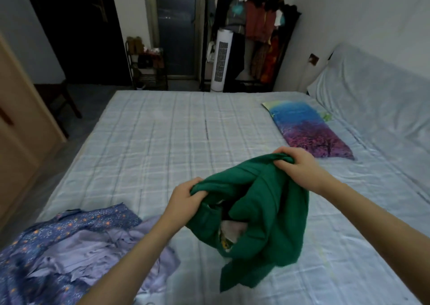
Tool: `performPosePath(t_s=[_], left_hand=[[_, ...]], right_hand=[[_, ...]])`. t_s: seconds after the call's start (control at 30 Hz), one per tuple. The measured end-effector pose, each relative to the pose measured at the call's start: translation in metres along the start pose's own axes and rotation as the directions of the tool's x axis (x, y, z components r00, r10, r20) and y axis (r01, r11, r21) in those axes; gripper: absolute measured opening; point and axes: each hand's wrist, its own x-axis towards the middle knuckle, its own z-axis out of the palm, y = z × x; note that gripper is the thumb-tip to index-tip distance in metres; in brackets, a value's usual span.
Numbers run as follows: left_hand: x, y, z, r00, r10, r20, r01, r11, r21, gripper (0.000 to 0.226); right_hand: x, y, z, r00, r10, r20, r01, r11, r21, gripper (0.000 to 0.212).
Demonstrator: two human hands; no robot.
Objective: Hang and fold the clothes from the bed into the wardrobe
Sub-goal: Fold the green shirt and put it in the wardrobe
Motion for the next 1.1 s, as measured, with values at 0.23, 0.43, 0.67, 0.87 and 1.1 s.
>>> performPosePath(t_s=[0.23,0.43,0.67,0.87,1.1], left_hand=[[0.024,0.073,0.038,0.996,-0.051,0.069,0.056,0.995,-0.085,0.011],[0.031,0.090,0.061,0.995,-0.078,0.063,0.082,0.995,-0.051,0.014],[0.045,0.097,0.027,0.968,-0.240,0.076,0.251,0.943,-0.217,0.015],[0.051,0.106,0.001,0.984,-0.111,0.138,0.154,0.919,-0.362,0.046],[0.057,0.109,0.008,0.998,-0.067,-0.016,0.061,0.966,-0.253,0.072]], right_hand=[[-0.012,0.039,0.011,0.944,-0.118,-0.308,0.065,0.982,-0.179,0.030],[-0.044,0.007,0.060,0.975,-0.020,0.222,-0.053,0.947,0.317,0.063],[-0.011,0.004,0.070,0.986,-0.070,0.150,0.036,0.975,0.219,0.048],[0.006,-0.011,0.059,0.971,-0.179,-0.161,0.209,0.958,0.195,0.008],[0.008,-0.016,0.036,0.924,-0.375,-0.068,0.382,0.906,0.185,0.014]])
